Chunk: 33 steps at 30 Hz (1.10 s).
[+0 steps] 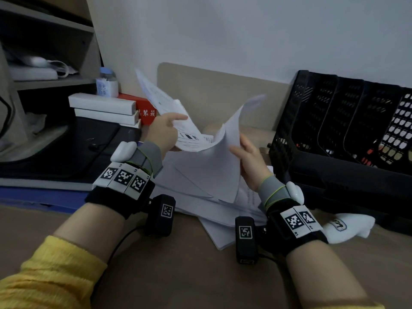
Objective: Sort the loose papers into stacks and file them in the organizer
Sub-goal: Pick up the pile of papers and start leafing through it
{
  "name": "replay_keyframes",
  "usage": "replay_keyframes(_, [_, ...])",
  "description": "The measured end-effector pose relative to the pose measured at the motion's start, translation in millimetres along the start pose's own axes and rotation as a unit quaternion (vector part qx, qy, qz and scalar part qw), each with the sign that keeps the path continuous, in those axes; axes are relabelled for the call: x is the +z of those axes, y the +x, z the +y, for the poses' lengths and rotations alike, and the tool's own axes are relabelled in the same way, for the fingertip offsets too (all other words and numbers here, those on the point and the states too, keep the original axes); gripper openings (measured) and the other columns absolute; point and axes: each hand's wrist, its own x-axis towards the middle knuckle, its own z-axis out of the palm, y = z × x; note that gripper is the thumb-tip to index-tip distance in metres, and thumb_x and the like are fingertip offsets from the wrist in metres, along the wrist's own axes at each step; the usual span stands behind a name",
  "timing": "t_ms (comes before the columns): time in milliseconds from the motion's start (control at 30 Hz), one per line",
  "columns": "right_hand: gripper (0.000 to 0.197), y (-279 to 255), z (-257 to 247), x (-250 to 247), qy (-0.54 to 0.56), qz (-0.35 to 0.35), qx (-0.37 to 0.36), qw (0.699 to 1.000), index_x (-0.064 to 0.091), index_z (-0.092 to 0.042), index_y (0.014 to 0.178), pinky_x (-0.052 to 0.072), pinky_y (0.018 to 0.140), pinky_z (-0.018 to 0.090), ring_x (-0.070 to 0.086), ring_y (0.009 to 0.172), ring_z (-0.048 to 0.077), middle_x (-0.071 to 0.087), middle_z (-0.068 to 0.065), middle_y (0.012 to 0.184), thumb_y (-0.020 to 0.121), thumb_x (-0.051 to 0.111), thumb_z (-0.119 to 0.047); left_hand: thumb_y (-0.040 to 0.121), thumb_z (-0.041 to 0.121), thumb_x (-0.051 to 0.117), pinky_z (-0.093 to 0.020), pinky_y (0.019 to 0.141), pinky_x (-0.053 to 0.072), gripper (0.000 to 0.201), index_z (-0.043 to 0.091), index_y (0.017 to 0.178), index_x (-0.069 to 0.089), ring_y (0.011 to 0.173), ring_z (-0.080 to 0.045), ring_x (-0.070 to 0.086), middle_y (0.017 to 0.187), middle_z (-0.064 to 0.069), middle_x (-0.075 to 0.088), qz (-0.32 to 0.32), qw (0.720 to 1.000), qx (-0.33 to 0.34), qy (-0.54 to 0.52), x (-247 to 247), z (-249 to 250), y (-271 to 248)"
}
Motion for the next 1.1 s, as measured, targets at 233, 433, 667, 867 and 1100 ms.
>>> replay_keyframes(233, [0.040, 7.5, 5.9, -2.1, -0.079, 0.075, 0.048, 0.993, 0.056, -0.016, 0.117, 0.050, 0.079, 0.040, 0.061, 0.091, 0.026, 0.066, 0.012, 0.111, 0.093, 0.034, 0.006, 0.093, -0.010, 0.032, -0.023, 0.104, 0.035, 0.052, 0.005, 0.140, 0.046, 0.131, -0.024, 0.045, 0.144, -0.010, 0.047, 0.067, 0.990, 0.068, 0.106, -6.1, 7.5, 4.0])
replay_keyframes(433, [0.046, 11.1, 9.4, -5.0, -0.106, 0.170, -0.030, 0.979, 0.047, -0.015, 0.136, 0.042, 0.105, 0.050, 0.058, 0.113, 0.029, 0.059, 0.011, 0.130, 0.095, 0.033, -0.001, 0.091, -0.002, 0.032, -0.038, 0.092, 0.043, 0.029, 0.012, 0.092, 0.058, 0.099, -0.028, 0.055, 0.122, -0.019, 0.059, 0.037, 0.982, 0.079, 0.169, -2.4, 11.0, 2.3])
replay_keyframes(667, [0.051, -0.6, -8.0, 11.5, -0.153, -0.025, -0.113, 0.981, 0.037, -0.027, 0.143, 0.028, 0.116, 0.031, 0.042, 0.130, 0.002, 0.046, -0.014, 0.140, 0.100, 0.036, 0.000, 0.087, 0.061, 0.040, -0.046, 0.089, 0.052, 0.055, 0.021, 0.116, 0.064, 0.101, -0.024, 0.060, 0.115, 0.000, 0.064, -0.072, 0.994, 0.029, 0.081, 8.1, 24.4, -11.7])
replay_keyframes(867, [0.046, -5.2, -12.5, 26.8, -0.202, -0.179, -0.076, 0.960, 0.035, -0.035, 0.136, 0.025, 0.111, 0.010, 0.031, 0.135, -0.004, 0.035, -0.018, 0.144, 0.102, 0.037, -0.004, 0.076, 0.067, 0.061, -0.043, 0.086, 0.055, 0.054, 0.023, 0.107, 0.067, 0.096, -0.020, 0.065, 0.103, -0.006, 0.069, -0.101, 0.994, 0.029, 0.017, 14.4, 34.1, -21.8])
replay_keyframes(1100, [0.044, -5.4, -8.7, 25.0, -0.217, -0.179, -0.032, 0.959, 0.048, -0.037, 0.135, 0.035, 0.106, 0.020, 0.041, 0.132, 0.003, 0.045, -0.013, 0.145, 0.092, 0.056, -0.035, 0.102, 0.026, 0.042, -0.051, 0.073, 0.059, 0.036, -0.005, 0.099, 0.061, 0.091, -0.037, 0.066, 0.099, -0.024, 0.066, -0.035, 0.998, 0.044, 0.024, 13.1, 25.6, -14.5])
